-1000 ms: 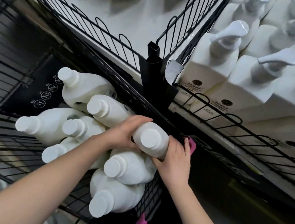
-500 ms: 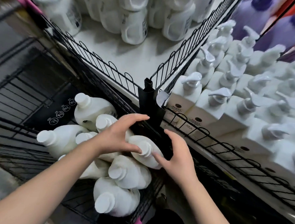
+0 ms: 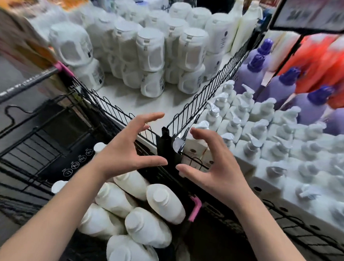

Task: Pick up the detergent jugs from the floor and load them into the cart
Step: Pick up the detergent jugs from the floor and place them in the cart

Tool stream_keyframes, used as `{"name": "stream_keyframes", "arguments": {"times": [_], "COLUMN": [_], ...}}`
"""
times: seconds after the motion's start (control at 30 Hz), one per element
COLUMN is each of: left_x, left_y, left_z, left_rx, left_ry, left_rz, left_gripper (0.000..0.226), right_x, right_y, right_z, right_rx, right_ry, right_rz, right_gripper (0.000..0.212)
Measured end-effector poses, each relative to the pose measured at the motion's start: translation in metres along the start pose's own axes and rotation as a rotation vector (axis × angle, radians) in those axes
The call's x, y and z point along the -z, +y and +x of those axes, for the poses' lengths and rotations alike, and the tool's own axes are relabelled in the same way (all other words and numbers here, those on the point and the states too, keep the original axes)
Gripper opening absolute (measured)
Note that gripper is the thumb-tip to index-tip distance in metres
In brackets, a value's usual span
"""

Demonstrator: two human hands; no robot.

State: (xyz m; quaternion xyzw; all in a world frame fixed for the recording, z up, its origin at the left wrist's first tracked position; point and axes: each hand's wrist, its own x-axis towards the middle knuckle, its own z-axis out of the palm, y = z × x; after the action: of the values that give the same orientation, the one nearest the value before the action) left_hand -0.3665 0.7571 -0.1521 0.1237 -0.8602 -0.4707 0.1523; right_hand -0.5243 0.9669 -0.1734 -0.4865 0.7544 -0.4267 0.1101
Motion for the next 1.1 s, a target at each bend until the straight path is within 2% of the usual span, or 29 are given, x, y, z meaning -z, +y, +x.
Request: {"name": "stream_keyframes", "arguments": {"times": [0.17,0.3,0.57,0.8,1.1], "left_x": [0.001,-0.01,-0.075,-0.172,-0.366], "left_y": [0.013,0.012,0.061,0.153,0.298], "left_z": [-0.008,-0.01,-0.017,-0.042,-0.135], "left_rx": [-0.111,-0.258,-0.478,-0.66,-0.812], "left_ry": [-0.045,-0.16,-0.404,-0.642,-0.994], "left_rz": [-0.044,-0.093,-0.214,-0.279,-0.343], "left_gripper": [0.096,0.096,0.097,0.093,0.095], "right_x": [0.006,0.004,0.032,0.076,0.138], "right_y": [-0.026,-0.047,-0.09,-0.116,-0.126], "right_z": [-0.02,-0.055,-0.171,-0.308,-0.536], "right_rx": [-0.01,-0.091,-0.33,-0.456,-0.623], "right_ry": [0.064,0.153,0.483,0.793,1.148], "right_rz": [-0.048,-0.08,-0.147,-0.215,-0.307], "right_gripper": [0.077,0.077,0.077,0.077,0.074]}}
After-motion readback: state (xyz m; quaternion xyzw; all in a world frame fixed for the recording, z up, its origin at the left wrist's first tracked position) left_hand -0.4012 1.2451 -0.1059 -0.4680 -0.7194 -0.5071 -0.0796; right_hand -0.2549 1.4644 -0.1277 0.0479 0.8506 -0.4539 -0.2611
